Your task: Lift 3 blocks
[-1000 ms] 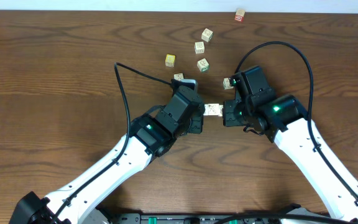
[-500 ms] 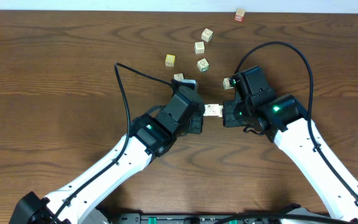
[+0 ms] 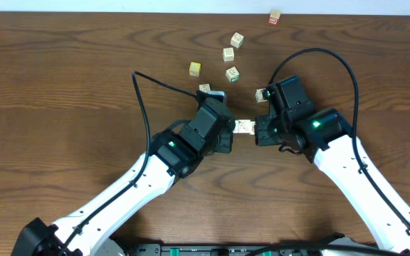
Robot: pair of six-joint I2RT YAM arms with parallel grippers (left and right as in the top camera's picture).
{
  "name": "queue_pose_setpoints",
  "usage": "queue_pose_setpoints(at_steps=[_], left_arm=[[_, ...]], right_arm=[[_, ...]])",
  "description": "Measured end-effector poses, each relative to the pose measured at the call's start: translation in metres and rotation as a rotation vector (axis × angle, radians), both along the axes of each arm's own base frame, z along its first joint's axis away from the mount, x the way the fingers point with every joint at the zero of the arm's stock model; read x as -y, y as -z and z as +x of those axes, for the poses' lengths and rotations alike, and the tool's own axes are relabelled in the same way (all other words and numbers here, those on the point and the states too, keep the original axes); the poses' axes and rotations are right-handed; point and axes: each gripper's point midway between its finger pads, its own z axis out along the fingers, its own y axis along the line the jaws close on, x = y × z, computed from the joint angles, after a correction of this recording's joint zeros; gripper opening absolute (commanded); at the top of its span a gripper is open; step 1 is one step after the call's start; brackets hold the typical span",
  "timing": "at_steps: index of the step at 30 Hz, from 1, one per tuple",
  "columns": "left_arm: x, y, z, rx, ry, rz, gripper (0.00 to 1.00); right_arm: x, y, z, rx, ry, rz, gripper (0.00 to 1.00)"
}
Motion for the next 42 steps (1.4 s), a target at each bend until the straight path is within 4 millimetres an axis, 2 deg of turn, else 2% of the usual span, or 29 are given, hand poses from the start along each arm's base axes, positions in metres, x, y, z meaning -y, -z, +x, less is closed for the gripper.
queue_pose_setpoints(at_steps=[11,21,27,42], left_arm=[[0.002,0.026,0.002,-0.049,-0.001,0.047,0.07],[0.003,0.029,0.003,-0.053,-0.001,0.050,0.07],[0.003,0.041,0.003,-0.077,0.000,0.071,0.07],[0.010,0.036,0.004,-0.072,0.014,0.041,0.07]], right_arm=[[0.000,0.021,0.001,-0.059,-0.010,-0.040,0.01],[0.001,0.024,0.002,-0.062,-0.013,-0.052,0.01],[0.001,0.034,0.003,-0.090,-0.013,-0.067,0.01],[0.011,0.035,0.011,-0.105,0.025,-0.022,0.01]])
